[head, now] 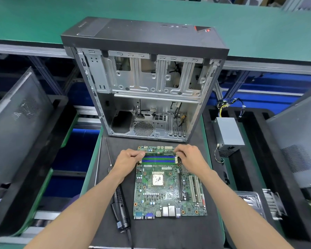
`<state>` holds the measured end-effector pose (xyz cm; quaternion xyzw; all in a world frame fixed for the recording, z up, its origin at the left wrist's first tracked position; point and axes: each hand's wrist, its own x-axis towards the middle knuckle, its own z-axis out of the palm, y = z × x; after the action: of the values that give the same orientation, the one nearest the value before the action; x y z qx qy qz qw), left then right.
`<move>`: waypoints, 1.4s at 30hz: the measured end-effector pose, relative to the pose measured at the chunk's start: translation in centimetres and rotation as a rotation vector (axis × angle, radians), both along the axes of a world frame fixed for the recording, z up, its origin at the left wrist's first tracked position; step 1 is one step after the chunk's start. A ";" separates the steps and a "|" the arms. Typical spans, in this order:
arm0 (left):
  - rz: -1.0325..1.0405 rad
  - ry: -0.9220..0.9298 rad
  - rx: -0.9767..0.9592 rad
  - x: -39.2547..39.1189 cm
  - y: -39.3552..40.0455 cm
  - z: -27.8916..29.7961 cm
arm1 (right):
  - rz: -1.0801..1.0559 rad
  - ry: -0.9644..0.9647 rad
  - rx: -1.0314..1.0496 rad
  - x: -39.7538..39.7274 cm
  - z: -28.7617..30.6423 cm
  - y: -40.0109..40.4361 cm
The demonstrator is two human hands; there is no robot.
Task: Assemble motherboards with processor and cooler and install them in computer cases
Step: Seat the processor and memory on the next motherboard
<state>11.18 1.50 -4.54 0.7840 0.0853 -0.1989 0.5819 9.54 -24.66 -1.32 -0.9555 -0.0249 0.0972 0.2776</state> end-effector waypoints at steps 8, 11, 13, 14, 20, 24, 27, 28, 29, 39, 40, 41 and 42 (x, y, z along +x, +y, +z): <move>-0.005 -0.005 0.025 0.0 0.1 -0.2 | 0.003 -0.010 0.032 -0.1 0.0 0.2; 0.000 0.003 0.037 0.1 0.1 -0.4 | -0.003 0.005 0.016 0.0 -0.2 0.3; 0.016 0.022 0.015 0.2 0.0 -0.4 | -0.039 0.013 0.032 -0.1 -0.2 0.5; 0.027 0.032 0.003 0.3 0.0 -0.3 | -0.066 0.016 0.049 -0.1 -0.2 0.6; 0.081 0.112 0.021 0.9 -0.2 -0.1 | -0.314 0.125 0.283 0.3 0.3 1.6; 0.088 0.159 0.031 1.7 0.0 0.3 | -0.465 0.220 0.369 0.9 0.7 2.0; 0.094 0.199 0.051 2.3 -0.2 0.8 | -0.521 0.271 0.378 1.1 1.1 2.1; 0.099 0.210 0.063 2.5 -0.2 1.0 | -0.535 0.287 0.377 1.2 1.2 2.0; 0.105 0.219 0.076 2.6 -0.3 1.2 | -0.554 0.306 0.377 1.3 1.3 1.9; 0.110 0.257 0.117 2.9 -0.2 1.8 | -0.647 0.417 0.287 1.8 2.0 2.0; 0.112 0.262 0.131 3.0 -0.3 1.8 | -0.650 0.420 0.292 1.8 2.0 2.0; 0.114 0.272 0.143 3.1 -0.3 1.8 | -0.651 0.423 0.295 1.8 2.0 2.0; 0.113 0.283 0.154 3.3 -0.4 1.9 | -0.652 0.428 0.296 1.9 2.1 2.0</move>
<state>14.50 1.13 -2.68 0.7842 0.2254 -0.2673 0.5126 11.43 -22.62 0.74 -0.8213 0.3237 0.1961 0.4269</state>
